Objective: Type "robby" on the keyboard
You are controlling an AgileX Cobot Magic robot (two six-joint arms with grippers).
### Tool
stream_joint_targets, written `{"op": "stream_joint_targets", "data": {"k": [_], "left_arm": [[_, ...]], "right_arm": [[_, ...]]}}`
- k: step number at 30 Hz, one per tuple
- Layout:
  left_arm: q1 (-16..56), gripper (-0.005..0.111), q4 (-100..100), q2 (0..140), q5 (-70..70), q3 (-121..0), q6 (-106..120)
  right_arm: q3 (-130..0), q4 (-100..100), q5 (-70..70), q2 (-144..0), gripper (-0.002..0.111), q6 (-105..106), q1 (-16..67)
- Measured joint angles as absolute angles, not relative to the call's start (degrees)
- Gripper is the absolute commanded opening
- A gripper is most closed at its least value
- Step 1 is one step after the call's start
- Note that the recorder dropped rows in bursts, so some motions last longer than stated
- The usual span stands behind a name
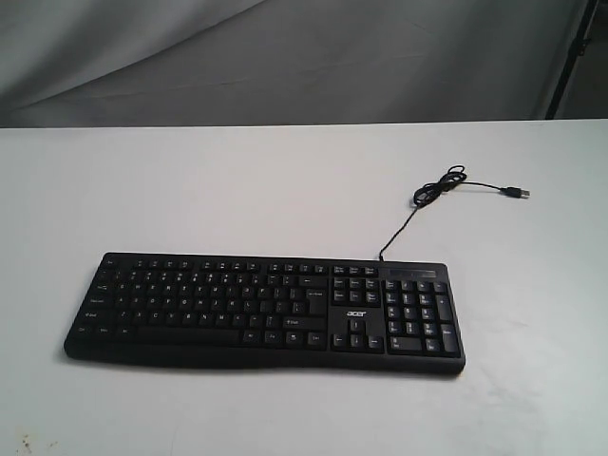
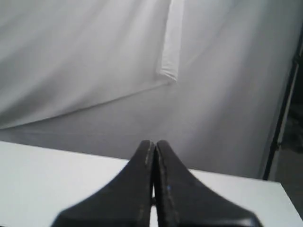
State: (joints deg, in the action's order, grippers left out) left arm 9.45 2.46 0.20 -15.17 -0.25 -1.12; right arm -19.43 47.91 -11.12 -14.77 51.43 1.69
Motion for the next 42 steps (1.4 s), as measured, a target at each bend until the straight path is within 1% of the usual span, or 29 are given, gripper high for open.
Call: {"op": "stream_joint_targets", "data": {"k": [4,7,16,18,24,27,33,42], "left_arm": [[9.5,0.000,2.5,0.2,-15.2,-0.2,-1.1],[9.5,0.000,2.5,0.2,-15.2,-0.2,-1.1],[9.5,0.000,2.5,0.2,-15.2,-0.2,-1.1],[9.5,0.000,2.5,0.2,-15.2,-0.2,-1.1],[9.5,0.000,2.5,0.2,-15.2,-0.2,-1.1],[9.5,0.000,2.5,0.2,-15.2,-0.2,-1.1],[9.5,0.000,2.5,0.2,-15.2,-0.2,-1.1],[9.5,0.000,2.5,0.2,-15.2,-0.2,-1.1]], "right_arm": [[-11.2,49.2,-5.9,-14.5,0.000,51.3,1.6],[-7.3,53.3,-2.3,-14.5,0.000,51.2,1.6],[-4.6,81.1,3.2,-12.8,0.000,50.3,1.6],[-4.5,80.8,4.0,-10.9,0.000,51.9,1.5],[-4.5,69.6,4.0,-4.6,0.000,56.9,1.3],[-4.5,71.1,5.2,-1.1,0.000,55.6,1.3],[-4.5,72.8,7.2,-0.3,0.000,54.4,1.3],[-4.5,67.8,3.0,-0.3,0.000,54.3,1.3]]}}
